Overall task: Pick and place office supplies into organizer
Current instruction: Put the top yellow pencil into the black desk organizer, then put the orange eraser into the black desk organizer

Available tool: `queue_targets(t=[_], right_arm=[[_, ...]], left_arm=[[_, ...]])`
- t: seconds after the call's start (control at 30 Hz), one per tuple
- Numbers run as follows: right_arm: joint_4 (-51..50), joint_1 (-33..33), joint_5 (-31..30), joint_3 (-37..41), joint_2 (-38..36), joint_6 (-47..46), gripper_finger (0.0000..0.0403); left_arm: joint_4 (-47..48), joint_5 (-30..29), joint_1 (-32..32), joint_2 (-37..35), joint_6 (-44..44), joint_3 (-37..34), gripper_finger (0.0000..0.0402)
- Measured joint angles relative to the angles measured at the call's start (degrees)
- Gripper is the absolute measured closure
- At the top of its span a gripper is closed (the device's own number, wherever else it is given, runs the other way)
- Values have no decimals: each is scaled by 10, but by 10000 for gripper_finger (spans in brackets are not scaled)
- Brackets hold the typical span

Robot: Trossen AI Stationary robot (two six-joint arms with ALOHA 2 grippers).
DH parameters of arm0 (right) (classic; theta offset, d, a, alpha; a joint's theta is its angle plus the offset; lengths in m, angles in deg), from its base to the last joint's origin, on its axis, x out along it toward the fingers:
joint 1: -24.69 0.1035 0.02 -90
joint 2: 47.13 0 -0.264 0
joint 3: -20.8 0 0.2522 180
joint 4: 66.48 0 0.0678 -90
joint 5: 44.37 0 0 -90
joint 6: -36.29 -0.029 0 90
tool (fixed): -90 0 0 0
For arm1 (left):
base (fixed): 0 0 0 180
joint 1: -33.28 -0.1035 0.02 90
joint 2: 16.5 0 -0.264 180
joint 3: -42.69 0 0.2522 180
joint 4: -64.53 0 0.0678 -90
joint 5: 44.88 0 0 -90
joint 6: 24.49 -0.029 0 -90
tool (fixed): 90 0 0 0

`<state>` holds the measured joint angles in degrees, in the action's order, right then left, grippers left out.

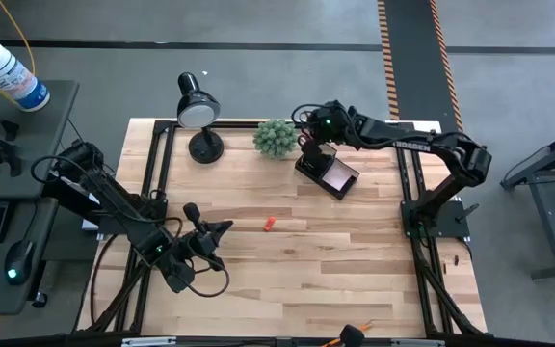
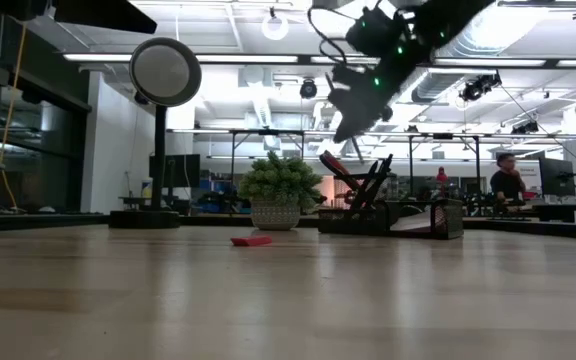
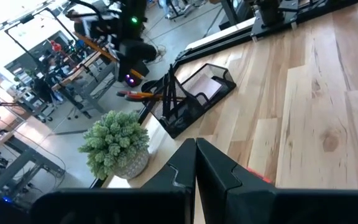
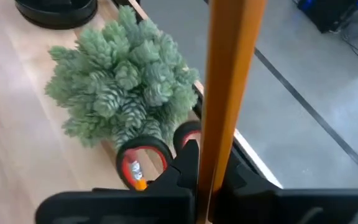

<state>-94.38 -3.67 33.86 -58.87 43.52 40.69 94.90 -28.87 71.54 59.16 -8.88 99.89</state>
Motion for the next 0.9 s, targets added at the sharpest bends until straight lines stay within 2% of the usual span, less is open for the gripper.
queue_targets(t=[0.17,0.27,0.63,0.9], right_arm=[[101,-2,18,66,0,-29,400],[129,-2,15,86,0,-40,399],[125,-2,1,98,0,-64,300],[122,1,0,98,-9,-44,276]], left_arm=[[2,0,0,0,3,0,402],[2,-1,0,0,3,0,402],[1,-1,0,0,3,0,401],[2,-1,0,0,4,0,401]])
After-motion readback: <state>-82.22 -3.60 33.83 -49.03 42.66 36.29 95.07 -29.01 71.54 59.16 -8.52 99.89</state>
